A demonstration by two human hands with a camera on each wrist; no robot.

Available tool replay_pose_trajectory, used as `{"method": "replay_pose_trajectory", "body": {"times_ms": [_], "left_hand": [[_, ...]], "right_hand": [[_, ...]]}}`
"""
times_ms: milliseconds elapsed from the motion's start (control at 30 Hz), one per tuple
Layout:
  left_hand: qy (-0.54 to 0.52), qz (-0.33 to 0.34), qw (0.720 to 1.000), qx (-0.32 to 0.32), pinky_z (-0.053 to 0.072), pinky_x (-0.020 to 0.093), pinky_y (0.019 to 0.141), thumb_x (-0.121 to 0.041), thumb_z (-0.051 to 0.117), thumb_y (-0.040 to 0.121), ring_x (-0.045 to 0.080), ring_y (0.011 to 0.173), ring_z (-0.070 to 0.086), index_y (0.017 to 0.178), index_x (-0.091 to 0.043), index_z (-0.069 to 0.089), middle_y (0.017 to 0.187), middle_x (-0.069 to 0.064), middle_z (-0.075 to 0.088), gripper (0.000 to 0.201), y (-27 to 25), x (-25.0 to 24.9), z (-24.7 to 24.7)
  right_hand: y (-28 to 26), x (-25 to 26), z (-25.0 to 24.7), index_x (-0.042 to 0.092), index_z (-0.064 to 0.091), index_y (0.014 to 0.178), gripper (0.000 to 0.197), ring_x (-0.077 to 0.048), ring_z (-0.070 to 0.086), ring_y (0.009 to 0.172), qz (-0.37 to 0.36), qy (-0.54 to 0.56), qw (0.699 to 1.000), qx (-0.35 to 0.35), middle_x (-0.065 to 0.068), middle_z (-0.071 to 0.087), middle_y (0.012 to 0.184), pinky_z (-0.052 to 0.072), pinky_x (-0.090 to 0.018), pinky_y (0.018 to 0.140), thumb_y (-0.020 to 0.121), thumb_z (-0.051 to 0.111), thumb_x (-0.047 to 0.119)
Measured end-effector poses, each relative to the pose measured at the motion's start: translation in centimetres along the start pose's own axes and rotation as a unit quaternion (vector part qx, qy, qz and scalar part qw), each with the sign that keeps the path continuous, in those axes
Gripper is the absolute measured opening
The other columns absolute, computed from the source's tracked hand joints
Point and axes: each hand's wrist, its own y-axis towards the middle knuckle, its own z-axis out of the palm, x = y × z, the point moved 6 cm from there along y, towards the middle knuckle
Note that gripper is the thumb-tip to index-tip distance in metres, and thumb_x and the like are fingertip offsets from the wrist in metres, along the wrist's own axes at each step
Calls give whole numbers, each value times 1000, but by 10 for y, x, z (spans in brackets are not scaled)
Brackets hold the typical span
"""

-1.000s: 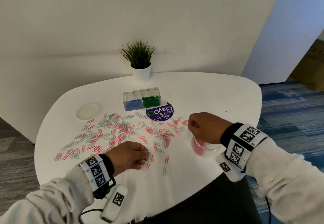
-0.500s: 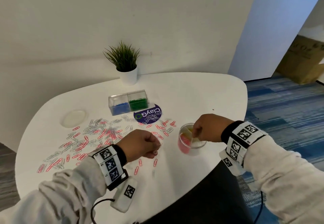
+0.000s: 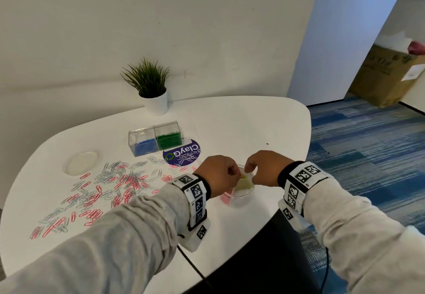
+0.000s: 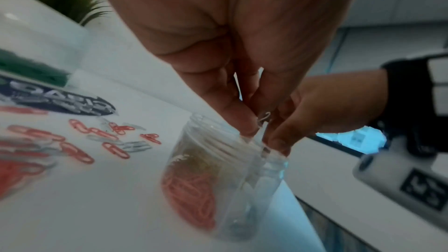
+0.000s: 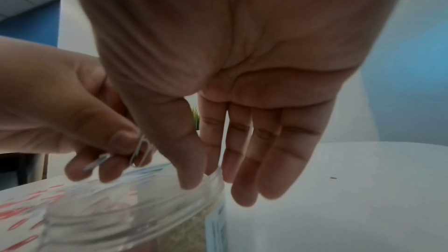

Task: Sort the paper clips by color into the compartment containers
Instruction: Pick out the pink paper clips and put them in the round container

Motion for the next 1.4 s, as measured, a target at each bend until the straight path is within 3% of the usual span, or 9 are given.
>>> {"method": "replay_pose_trajectory", "body": {"times_ms": [367, 567, 700, 800, 967, 1033, 1200, 1267, 1400], "left_hand": [[66, 59, 996, 23, 48, 25, 88, -25, 60, 91, 8, 98, 63, 108, -30, 72, 106, -10, 72, 22, 1, -11, 12], [-29, 16, 997, -62, 50, 16, 68, -15, 67, 87, -1, 71, 66, 90, -28, 71, 83, -15, 70, 13, -26, 26, -40], [188, -23, 982, 17, 43, 16, 73, -30, 66, 89, -4, 74, 56, 98, -34, 70, 87, -20, 65, 11, -77, 89, -59], [279, -45, 955, 96, 43, 20, 81, -37, 59, 93, 5, 95, 58, 112, -35, 67, 104, -15, 65, 21, -114, 127, -48], [281, -52, 956, 64, 42, 22, 85, -40, 53, 95, 13, 106, 59, 118, -33, 64, 114, -11, 62, 27, -140, 149, -42], [270, -44, 961, 37, 43, 24, 86, -40, 52, 96, 14, 107, 58, 121, -36, 63, 115, -11, 60, 27, -141, 150, -41], [261, 31, 963, 51, 40, 26, 85, -31, 50, 100, 17, 114, 52, 137, -44, 53, 118, -5, 54, 39, -134, 144, -22], [304, 63, 949, 54, 38, 27, 76, -28, 50, 100, 23, 110, 54, 134, -39, 57, 114, 0, 55, 36, -131, 139, -15], [348, 103, 930, 55, 39, 29, 60, -24, 60, 91, 27, 88, 58, 109, -27, 68, 95, 1, 55, 20, -131, 132, -11]], "right_hand": [[3, -2, 2, 23, 68, 115, 34, -11, 53, 96, 5, 8, 1000, -2, 7, 61, 121, 42, -21, 79, 85, 61, 10], [6, -9, 3, 24, 68, 115, 33, -14, 58, 110, 22, 21, 1000, -5, 6, 61, 123, 47, -24, 90, 85, 62, 12], [4, 18, -2, 26, 62, 115, 31, -23, 51, 112, 6, -117, 990, -77, 1, 53, 120, 47, -35, 93, 86, 55, 19], [-1, 72, 12, 32, 61, 104, 20, -21, 51, 104, -127, -108, 974, -152, 5, 53, 109, 44, -32, 81, 89, 53, 22], [-6, 128, 98, 33, 62, 117, 30, -24, 58, 104, -252, -131, 959, 5, 3, 53, 114, 46, -33, 80, 95, 50, 17], [-2, 131, 114, 29, 59, 124, 31, -32, 58, 102, -261, -164, 951, 12, -4, 51, 115, 46, -36, 75, 97, 48, 16], [5, 133, 124, 16, 55, 110, 18, -32, 56, 91, -256, -182, 949, -25, -8, 48, 110, 42, -36, 61, 98, 43, 20], [6, 134, 121, 14, 53, 112, 19, -29, 54, 88, -241, -167, 956, -27, -8, 49, 111, 47, -37, 66, 98, 42, 21], [13, 144, 101, 19, 44, 115, 22, -19, 49, 81, -186, -43, 982, -2, 2, 51, 92, 38, -31, 70, 95, 40, 11]]}}
